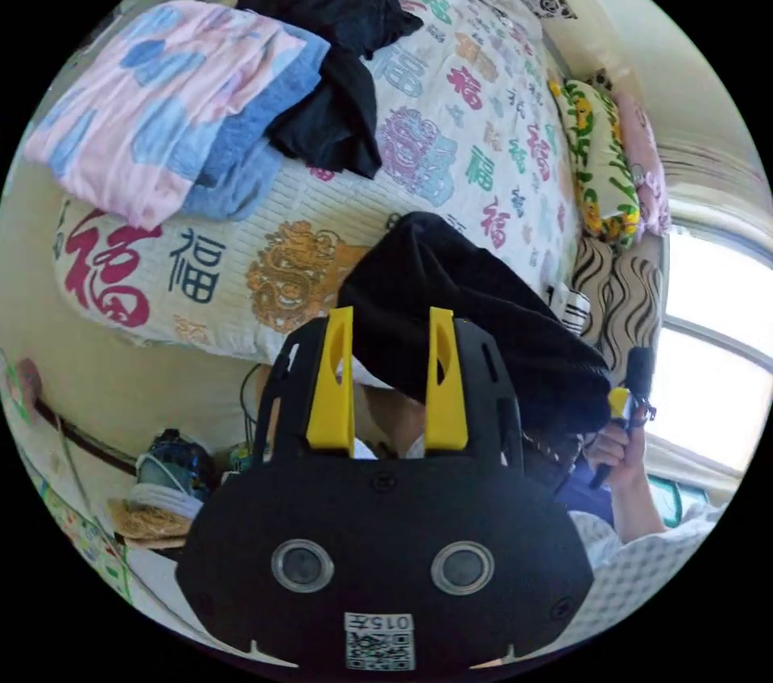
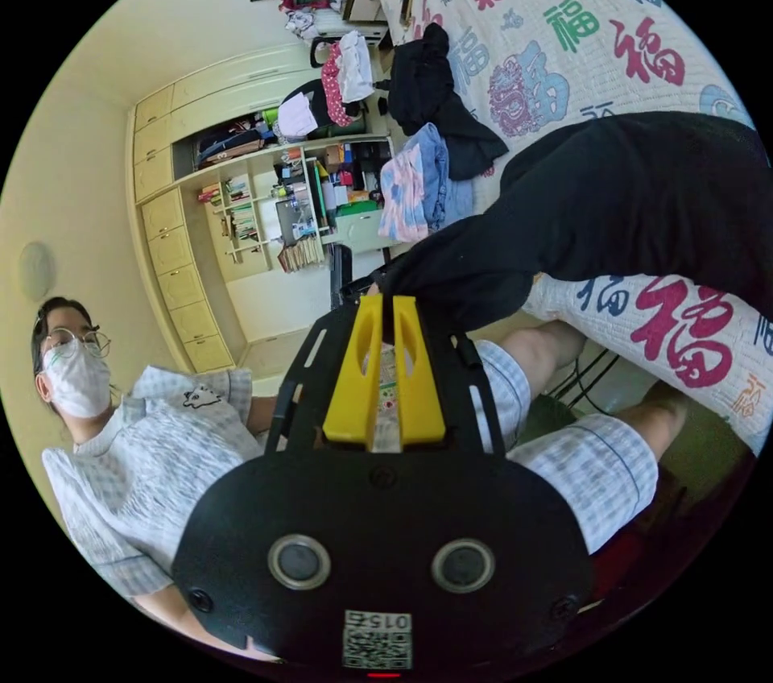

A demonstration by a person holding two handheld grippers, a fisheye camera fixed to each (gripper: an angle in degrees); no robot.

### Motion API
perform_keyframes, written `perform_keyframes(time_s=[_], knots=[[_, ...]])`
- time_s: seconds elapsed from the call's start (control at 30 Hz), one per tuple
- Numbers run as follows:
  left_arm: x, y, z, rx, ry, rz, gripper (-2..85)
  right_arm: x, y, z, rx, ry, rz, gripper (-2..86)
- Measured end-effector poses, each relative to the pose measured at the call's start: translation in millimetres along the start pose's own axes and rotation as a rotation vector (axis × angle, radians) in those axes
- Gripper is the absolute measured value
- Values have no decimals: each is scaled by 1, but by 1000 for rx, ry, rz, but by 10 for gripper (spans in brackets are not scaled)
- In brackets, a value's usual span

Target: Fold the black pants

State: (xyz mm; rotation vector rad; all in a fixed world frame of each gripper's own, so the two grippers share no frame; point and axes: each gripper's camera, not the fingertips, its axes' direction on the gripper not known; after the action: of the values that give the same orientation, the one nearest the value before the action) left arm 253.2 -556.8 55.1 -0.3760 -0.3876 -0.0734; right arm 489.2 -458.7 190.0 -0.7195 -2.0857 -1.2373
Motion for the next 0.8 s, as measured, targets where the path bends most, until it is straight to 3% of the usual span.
perform_keyframes(time_s=[0.1,0.23,0.3,0.37,0.43,0.53,0.63,0.8], knots=[[5,14,-6,60,-12,-164,167,-24,35,-4,37,-26,8,7],[-17,41,24,30,174,-503,180,-60,80,-2,32,-52,-5,7],[-23,48,40,76,284,-647,170,-77,98,1,24,-54,-12,7],[-17,45,55,173,425,-738,98,-101,125,3,7,-48,-17,7],[-1,33,57,181,437,-681,19,-119,146,3,-5,-42,-26,7],[39,10,40,216,569,-495,-3,-151,188,-11,46,-42,-42,7],[98,-15,1,229,709,-260,-7,-184,238,-50,210,-98,-75,7],[244,-69,-73,216,704,139,-8,-260,331,-145,548,-96,-259,7]])
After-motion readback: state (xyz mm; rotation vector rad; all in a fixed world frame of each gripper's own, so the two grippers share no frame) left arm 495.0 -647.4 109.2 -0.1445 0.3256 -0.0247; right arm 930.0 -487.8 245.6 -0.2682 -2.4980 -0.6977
